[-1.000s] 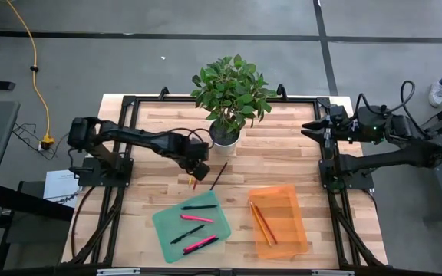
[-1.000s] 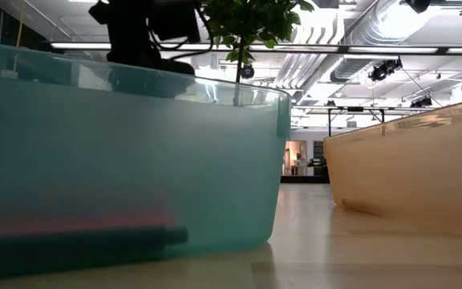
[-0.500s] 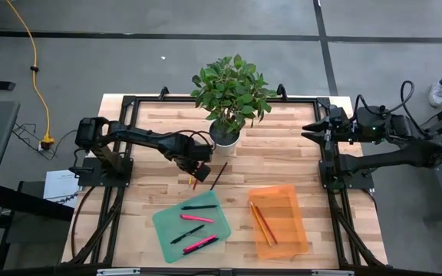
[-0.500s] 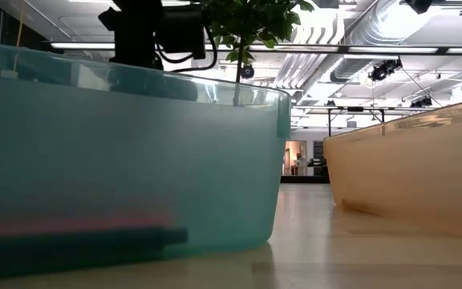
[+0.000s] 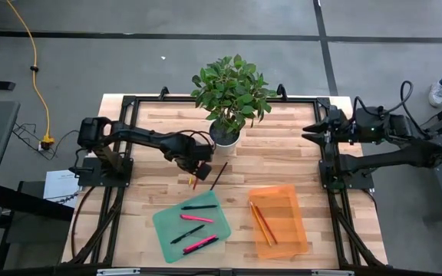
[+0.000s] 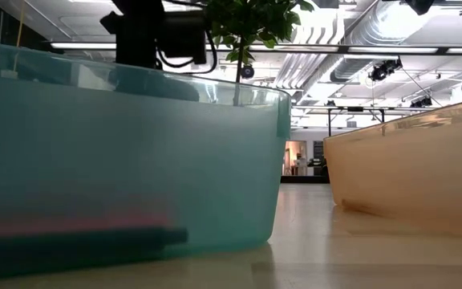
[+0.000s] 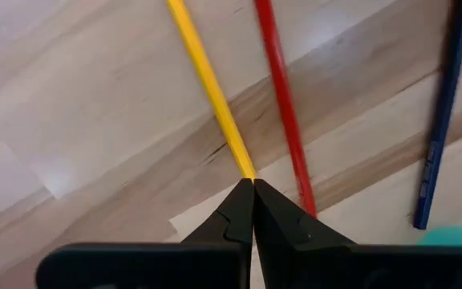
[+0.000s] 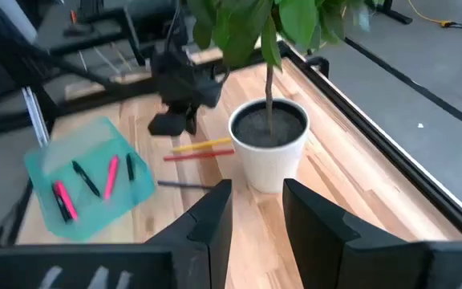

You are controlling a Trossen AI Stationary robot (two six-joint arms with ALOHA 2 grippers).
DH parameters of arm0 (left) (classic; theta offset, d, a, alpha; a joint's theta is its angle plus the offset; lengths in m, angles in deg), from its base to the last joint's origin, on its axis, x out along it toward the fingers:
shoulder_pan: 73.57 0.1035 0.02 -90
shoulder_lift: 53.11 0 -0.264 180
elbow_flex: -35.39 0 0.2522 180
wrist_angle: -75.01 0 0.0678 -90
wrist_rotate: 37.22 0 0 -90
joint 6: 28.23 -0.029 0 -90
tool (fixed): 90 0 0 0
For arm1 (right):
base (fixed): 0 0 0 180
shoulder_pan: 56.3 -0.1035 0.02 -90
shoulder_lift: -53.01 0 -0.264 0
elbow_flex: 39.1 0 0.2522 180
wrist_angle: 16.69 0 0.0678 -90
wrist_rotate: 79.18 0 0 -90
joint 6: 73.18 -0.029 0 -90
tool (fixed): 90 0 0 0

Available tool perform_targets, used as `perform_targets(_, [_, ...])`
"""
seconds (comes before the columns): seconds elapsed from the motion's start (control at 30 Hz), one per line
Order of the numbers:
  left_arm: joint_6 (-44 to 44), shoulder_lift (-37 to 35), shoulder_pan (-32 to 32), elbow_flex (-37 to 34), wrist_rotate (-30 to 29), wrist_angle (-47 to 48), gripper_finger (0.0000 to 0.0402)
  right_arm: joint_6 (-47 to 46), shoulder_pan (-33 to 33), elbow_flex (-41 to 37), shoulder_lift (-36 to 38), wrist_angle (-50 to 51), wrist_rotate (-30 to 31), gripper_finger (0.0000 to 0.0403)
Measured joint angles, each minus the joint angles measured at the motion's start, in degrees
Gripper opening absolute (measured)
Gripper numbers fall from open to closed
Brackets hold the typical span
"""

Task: Sort pens & pencils
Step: Put the yellow pencil into the orange bin

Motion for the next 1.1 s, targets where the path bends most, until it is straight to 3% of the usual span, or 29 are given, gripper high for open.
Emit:
perform_targets(0.13, [3.2, 1.8, 1.1, 0.0, 2.4, -1.9, 0.0010, 2.2, 0.0, 0.0, 0.0, 2.2, -0.2, 0.0103])
perform_targets(0.33, [9.0, 1.8, 1.3, 0.0, 1.2, -3.5, 0.0061, 5.4, 0.0, 0.0, 1.7, 3.5, -3.9, 0.0103])
perform_targets(0.53, [11.7, 1.8, 1.3, 0.0, 2.3, -1.7, 0.0099, 7.2, 0.0, 0.0, 3.2, 6.1, -2.6, 0.0103])
perform_targets(0.83, [13.7, 2.5, 1.3, 0.0, 2.2, -1.8, 0.0084, 7.5, 0.0, 0.0, 3.8, 6.1, -0.8, 0.0103])
perform_targets(1.1, [13.8, 6.2, 1.3, 0.0, 6.1, -5.2, 0.0065, 7.8, 0.0, 0.0, 4.8, 6.1, -0.7, 0.0103])
